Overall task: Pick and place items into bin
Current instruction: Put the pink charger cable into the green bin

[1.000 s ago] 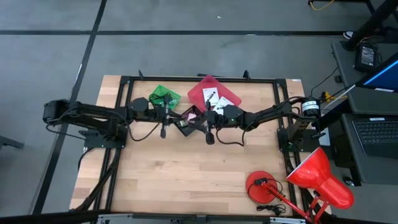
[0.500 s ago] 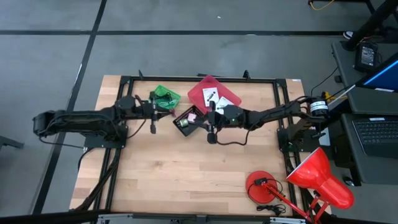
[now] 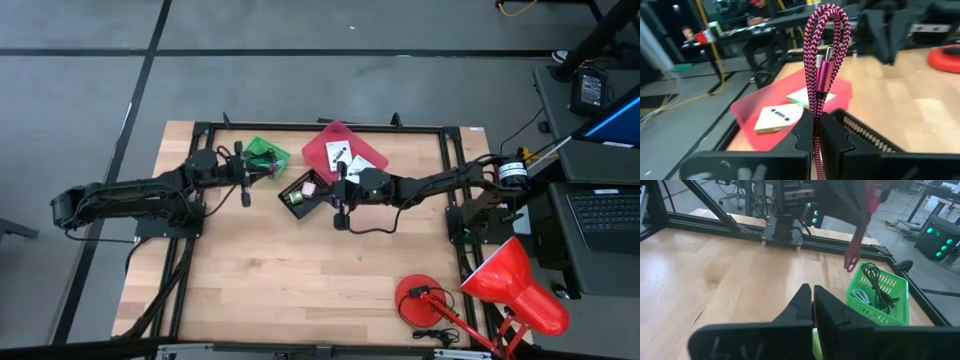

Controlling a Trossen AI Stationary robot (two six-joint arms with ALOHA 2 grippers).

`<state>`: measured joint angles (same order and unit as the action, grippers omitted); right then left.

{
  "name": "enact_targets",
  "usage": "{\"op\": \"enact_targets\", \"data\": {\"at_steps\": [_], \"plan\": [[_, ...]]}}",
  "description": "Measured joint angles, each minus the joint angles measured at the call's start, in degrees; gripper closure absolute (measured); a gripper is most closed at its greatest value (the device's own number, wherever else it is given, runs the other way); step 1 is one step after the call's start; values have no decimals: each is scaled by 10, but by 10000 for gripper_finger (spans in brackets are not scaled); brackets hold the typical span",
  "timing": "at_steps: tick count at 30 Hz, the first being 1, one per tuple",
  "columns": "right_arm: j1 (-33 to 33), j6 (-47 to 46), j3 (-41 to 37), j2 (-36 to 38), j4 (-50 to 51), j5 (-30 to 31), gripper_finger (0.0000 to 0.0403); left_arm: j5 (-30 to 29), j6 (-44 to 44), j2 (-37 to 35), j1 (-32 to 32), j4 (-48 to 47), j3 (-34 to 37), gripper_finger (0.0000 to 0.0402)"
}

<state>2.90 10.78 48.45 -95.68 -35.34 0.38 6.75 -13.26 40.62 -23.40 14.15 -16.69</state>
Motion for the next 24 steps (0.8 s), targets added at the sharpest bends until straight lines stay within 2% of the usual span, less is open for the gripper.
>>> {"op": "enact_targets", "data": {"at_steps": [6, 14, 19, 24], "plan": [[9, 2, -10, 0, -16, -16, 402, -35, -8, 0, -12, -22, 0, 395], [41, -40, -96, 0, -184, -35, 401, -106, -22, 2, -12, -51, 0, 395], [54, -43, -104, 0, -192, -35, 401, -158, -56, 16, -12, -60, -2, 395], [61, -43, -104, 0, -202, -35, 401, -195, -88, 60, -12, -101, -47, 395]]}}
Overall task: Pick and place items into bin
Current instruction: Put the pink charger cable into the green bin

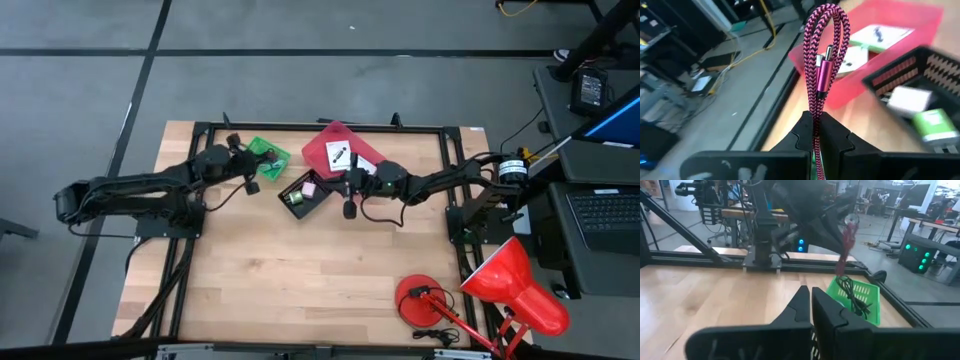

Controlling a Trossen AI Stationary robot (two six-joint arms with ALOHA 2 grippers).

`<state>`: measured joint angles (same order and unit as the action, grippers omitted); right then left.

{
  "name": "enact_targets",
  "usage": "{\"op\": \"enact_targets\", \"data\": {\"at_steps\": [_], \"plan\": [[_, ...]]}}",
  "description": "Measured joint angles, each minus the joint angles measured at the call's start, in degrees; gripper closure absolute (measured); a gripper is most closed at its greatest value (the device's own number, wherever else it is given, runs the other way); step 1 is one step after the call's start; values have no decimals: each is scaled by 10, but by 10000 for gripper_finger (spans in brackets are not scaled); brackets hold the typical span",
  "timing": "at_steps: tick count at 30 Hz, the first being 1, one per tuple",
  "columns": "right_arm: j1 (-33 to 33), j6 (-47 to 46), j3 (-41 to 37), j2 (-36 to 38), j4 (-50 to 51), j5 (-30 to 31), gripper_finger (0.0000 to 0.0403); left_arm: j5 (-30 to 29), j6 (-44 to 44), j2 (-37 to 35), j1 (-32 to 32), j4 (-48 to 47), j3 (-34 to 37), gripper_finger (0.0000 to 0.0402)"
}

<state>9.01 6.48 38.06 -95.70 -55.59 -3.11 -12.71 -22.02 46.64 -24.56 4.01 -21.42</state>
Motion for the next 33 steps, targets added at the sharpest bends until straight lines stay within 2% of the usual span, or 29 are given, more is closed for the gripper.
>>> {"op": "enact_targets", "data": {"at_steps": [5, 15, 26, 33], "plan": [[6, 0, 0, 0, -4, 0, 401, -39, -48, 61, -4, -39, -47, 395], [8, 2, 0, 0, -4, 0, 401, -42, -79, 160, -49, -56, -64, 395], [7, 13, 0, 0, -2, 0, 401, -46, -84, 179, -60, -51, -64, 392], [7, 13, 0, 0, -1, 0, 401, -92, -101, 179, -59, -53, -64, 392]]}}
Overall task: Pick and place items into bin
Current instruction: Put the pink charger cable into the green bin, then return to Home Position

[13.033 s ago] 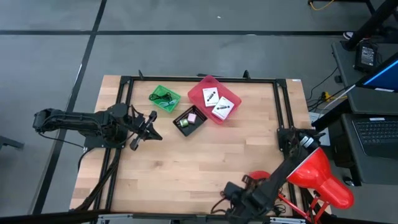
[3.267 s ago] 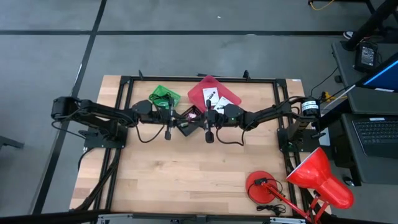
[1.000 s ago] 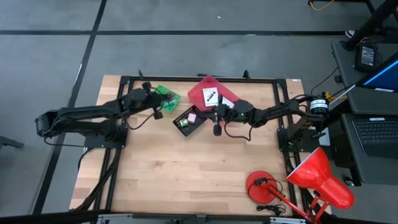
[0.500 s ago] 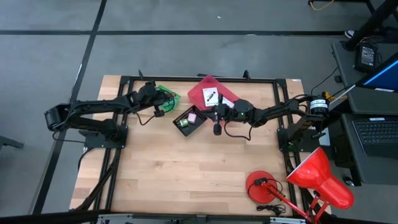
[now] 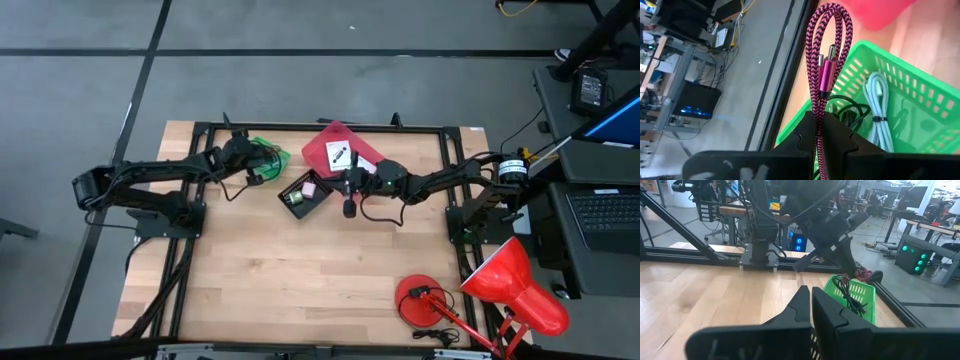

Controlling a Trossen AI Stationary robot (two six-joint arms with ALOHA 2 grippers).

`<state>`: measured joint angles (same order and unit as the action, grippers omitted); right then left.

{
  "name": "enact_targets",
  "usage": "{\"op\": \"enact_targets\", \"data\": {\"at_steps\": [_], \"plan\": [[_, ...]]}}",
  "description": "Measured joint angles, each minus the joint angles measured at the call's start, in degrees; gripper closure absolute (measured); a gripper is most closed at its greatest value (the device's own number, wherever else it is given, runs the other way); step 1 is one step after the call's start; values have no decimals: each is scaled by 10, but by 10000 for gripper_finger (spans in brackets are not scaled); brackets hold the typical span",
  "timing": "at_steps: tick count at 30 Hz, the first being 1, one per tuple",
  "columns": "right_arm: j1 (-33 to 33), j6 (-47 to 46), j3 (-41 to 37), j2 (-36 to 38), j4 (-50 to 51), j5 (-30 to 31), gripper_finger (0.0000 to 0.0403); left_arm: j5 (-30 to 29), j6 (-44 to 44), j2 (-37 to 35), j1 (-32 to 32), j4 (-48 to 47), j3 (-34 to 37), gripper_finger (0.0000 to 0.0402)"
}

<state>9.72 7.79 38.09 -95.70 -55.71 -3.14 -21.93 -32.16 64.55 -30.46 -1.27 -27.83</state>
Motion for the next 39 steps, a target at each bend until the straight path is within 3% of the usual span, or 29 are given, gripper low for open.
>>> {"op": "enact_targets", "data": {"at_steps": [15, 21, 30, 39], "plan": [[0, 0, 0, 0, 3, 0, 401, 0, 0, 0, 0, -17, 0, 390], [0, 0, 0, 0, 3, 0, 401, -28, 14, 0, 0, -15, 0, 364], [0, 0, 0, 0, 4, 0, 401, -10, 14, 0, 0, -15, 0, 325], [0, 2, 1, 0, 7, 0, 401, -37, 14, 0, 0, -15, 0, 320]]}}
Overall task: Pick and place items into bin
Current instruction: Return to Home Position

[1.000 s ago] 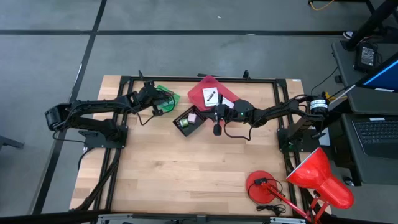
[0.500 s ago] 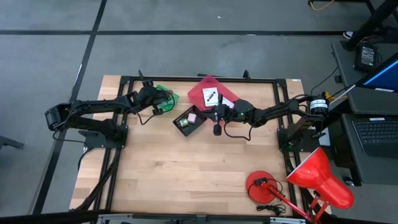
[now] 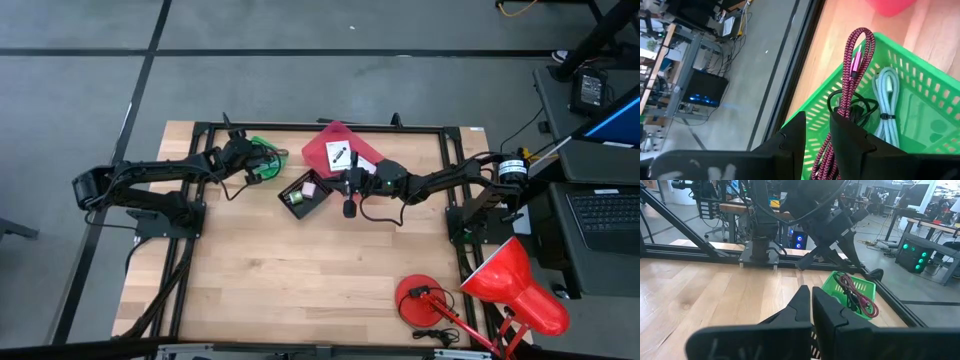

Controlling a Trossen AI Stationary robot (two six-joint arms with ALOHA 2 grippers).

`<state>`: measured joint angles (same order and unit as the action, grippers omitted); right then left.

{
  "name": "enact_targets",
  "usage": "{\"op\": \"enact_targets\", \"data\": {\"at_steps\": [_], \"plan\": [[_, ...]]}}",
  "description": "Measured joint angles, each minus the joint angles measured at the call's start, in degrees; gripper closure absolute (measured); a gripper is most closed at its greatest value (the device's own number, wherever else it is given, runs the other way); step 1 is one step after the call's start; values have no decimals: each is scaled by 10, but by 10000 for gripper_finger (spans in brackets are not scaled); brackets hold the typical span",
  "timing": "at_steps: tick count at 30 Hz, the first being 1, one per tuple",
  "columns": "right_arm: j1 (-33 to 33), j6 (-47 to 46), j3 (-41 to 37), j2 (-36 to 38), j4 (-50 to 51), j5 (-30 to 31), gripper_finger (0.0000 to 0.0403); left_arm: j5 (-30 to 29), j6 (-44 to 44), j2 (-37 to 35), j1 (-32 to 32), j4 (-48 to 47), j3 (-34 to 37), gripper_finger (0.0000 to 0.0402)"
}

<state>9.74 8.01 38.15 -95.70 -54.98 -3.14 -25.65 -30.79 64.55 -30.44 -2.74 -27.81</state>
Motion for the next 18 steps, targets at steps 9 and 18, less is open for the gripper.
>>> {"op": "enact_targets", "data": {"at_steps": [9, 18], "plan": [[0, 0, 0, 0, 0, 0, 401, 0, 0, -4, 20, 4, 0, 326], [0, -33, 0, 0, 0, 0, 401, 71, 7, -74, 74, 12, 0, 368]]}}
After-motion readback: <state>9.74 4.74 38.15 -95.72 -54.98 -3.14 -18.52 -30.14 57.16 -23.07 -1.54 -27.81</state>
